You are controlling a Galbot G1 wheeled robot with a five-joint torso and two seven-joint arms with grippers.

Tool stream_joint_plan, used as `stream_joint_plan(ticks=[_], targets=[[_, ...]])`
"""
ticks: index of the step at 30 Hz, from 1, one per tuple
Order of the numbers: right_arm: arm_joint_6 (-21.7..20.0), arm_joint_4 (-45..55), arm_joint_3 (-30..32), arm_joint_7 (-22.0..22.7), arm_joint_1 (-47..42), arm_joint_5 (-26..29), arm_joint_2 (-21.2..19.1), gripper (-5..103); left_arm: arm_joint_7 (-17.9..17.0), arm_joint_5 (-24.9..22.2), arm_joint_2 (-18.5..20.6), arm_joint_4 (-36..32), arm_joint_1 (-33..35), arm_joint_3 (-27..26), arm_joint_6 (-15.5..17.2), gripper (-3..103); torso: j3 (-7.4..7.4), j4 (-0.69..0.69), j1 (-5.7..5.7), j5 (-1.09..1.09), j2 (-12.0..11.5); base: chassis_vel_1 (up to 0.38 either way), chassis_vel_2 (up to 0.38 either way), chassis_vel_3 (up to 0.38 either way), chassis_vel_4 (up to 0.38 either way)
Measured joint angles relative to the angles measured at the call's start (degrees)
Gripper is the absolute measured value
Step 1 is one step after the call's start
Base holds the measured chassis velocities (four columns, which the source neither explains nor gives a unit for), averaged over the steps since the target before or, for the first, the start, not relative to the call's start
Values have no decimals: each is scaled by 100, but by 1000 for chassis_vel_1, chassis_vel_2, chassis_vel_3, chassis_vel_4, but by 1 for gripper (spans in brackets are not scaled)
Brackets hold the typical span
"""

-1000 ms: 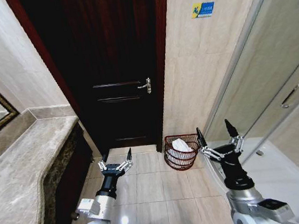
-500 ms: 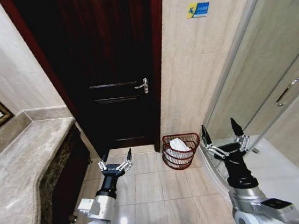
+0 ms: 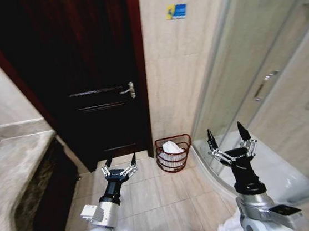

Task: Discard the used towel into the hamper.

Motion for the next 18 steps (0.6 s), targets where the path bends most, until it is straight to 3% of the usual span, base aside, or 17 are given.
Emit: stream_joint_plan(ticks=[18], targets=[[44, -47, 16, -1, -6, 39, 0, 100, 0, 0, 0, 0, 0, 0, 0, 100, -82, 0, -70, 0, -154, -124, -123, -129, -126]])
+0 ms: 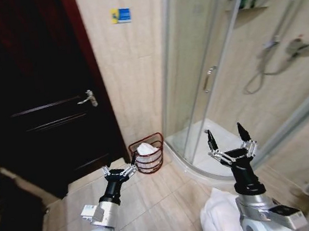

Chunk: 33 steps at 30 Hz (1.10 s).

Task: Discard the used towel into the hamper.

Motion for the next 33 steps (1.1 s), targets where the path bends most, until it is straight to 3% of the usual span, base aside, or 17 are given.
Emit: stream_joint_plan(ticks=[17, 33], targets=[[73, -25, -2, -7, -72, -31, 0, 100, 0, 0, 0, 0, 0, 0, 0, 100, -68, 0, -57, 0, -125, -125, -123, -124, -125], [-160, -134, -27, 130, 103, -77, 0, 100, 0, 0, 0, 0, 0, 0, 0, 100, -136, 0, -116, 1, -254, -119, -129, -125, -122]])
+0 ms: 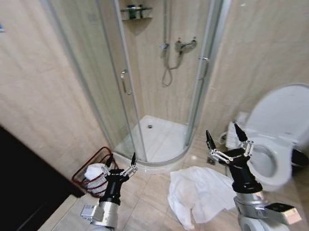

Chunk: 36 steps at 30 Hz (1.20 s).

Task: Discard the used towel into the hamper.

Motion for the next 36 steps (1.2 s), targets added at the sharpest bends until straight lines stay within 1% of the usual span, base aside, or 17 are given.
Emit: stream_joint_plan(ticks=[14, 20, 25, 28, 29, 30, 33, 34, 36], targets=[[-3, -65, 16, 51, 7, 28, 0, 100, 0, 0, 0, 0, 0, 0, 0, 100, -68, 0, -57, 0, -123, -126, -129, -122, -126], [16, -64, 22, 46, -32, 31, 0, 100, 0, 0, 0, 0, 0, 0, 0, 100, -76, -2, -63, 0, -137, -80, -89, -100, -109], [59, -86, 26, 67, -73, 28, 0, 100, 0, 0, 0, 0, 0, 0, 0, 100, -76, 1, -64, 0, -137, -12, -8, -9, -10], [70, -109, 27, 268, -105, -36, 0, 100, 0, 0, 0, 0, 0, 0, 0, 100, -79, 1, -66, 0, -142, 0, 0, 0, 0], [70, -109, 27, 268, -105, -36, 0, 100, 0, 0, 0, 0, 0, 0, 0, 100, -79, 1, -66, 0, -142, 0, 0, 0, 0], [52, -115, 26, 375, -110, -72, 0, 100, 0, 0, 0, 0, 0, 0, 0, 100, -88, 1, -74, 0, -161, 0, 0, 0, 0], [-119, -122, 4, 820, -116, -200, 0, 100, 0, 0, 0, 0, 0, 0, 0, 100, -132, 1, -116, 0, -246, 0, 0, 0, 0], [-119, -122, 4, 820, -116, -200, 0, 100, 0, 0, 0, 0, 0, 0, 0, 100, -132, 1, -116, 0, -246, 0, 0, 0, 0], [-351, -112, -14, 1095, -139, -254, 0, 100, 0, 0, 0, 0, 0, 0, 0, 100, -171, 1, -152, 0, -321, 0, 0, 0, 0]])
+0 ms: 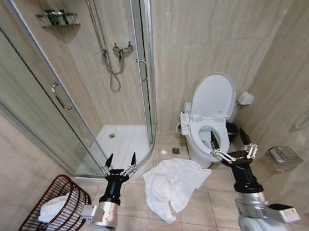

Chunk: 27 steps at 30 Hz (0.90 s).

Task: Discard the used towel into the hamper.

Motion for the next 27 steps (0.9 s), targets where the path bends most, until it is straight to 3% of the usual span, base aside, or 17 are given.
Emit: stream_joint_plan(ticks=[8, 11, 17, 21, 27], targets=[[-658, 50, -88, 621, -143, -101, 0, 100, 0, 0, 0, 0, 0, 0, 0, 100, -122, 0, -112, 0, -235, 0, 0, 0, 0], [-955, 67, -217, 1164, -125, 114, 0, 100, 0, 0, 0, 0, 0, 0, 0, 100, -197, -1, -172, 0, -369, 0, 0, 0, 0], [-1113, 23, -209, 1579, -47, 184, 0, 100, 0, 0, 0, 0, 0, 0, 0, 100, -295, 0, -247, 0, -544, 0, 0, 0, 0], [-1116, 17, -204, 1528, -72, 239, 0, 100, 0, 0, 0, 0, 0, 0, 0, 100, -338, -1, -286, 0, -626, 0, 0, 0, 0], [-923, -123, -184, 845, -222, 371, 0, 100, 0, 0, 0, 0, 0, 0, 0, 100, -460, 0, -381, 0, -841, 0, 0, 0, 0]])
